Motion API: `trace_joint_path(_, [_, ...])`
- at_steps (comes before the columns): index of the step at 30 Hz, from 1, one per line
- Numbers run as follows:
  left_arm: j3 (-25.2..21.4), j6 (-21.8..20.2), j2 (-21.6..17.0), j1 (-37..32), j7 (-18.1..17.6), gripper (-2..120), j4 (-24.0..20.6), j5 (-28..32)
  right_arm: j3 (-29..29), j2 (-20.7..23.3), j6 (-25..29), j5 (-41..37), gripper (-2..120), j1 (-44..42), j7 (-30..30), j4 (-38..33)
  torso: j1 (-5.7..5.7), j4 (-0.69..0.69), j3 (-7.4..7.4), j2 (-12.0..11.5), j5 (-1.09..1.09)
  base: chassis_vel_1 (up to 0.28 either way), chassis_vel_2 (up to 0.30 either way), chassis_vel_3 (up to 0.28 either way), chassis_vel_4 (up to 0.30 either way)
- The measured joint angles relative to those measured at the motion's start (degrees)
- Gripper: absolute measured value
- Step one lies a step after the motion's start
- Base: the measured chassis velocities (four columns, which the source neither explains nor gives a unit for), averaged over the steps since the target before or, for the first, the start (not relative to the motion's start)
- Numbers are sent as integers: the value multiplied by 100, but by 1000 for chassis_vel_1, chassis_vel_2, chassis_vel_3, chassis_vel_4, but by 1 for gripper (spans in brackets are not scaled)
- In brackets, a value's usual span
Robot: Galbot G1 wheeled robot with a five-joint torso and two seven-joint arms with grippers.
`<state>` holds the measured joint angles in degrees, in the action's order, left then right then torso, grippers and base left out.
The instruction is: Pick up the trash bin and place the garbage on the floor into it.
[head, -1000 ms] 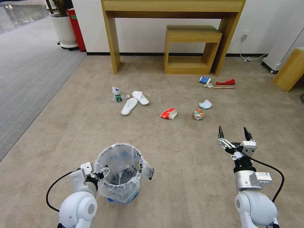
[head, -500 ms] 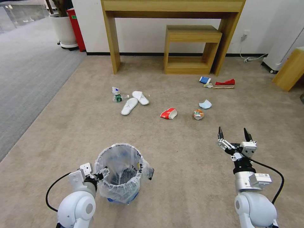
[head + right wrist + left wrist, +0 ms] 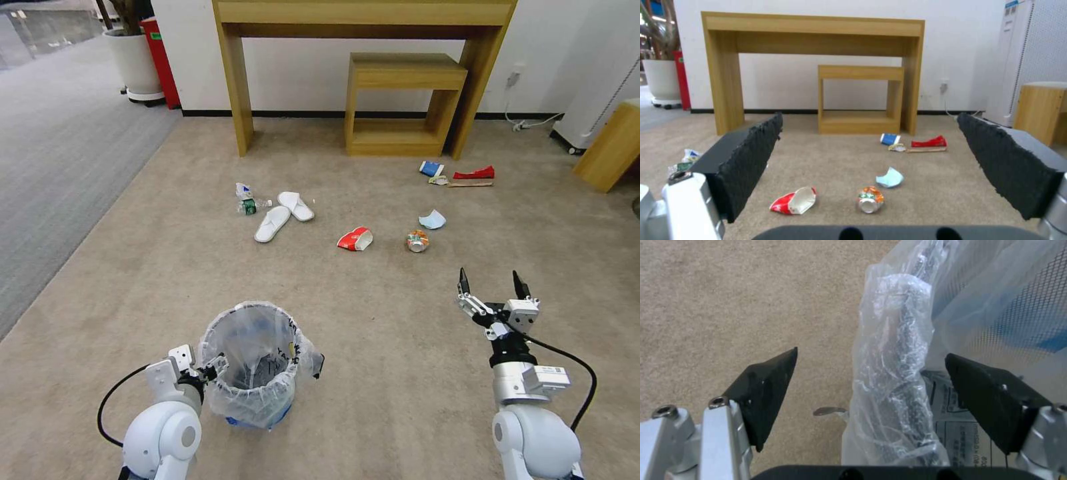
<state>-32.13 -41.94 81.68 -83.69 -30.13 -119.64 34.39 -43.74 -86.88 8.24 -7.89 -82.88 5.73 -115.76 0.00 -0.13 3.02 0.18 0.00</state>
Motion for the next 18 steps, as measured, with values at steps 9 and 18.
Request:
trace_joint_path(9, [-3,16,-2,21,14,88,82,-13,-4,-12,12,18,100,4,1,22,0,0,0,0,0,0,0,0,0])
trace_joint_path(18, [-18,21,16,16,21,86,131,-16,0,-17,25,37,100,1,4,35,0,0,0,0,0,0,0,0,0])
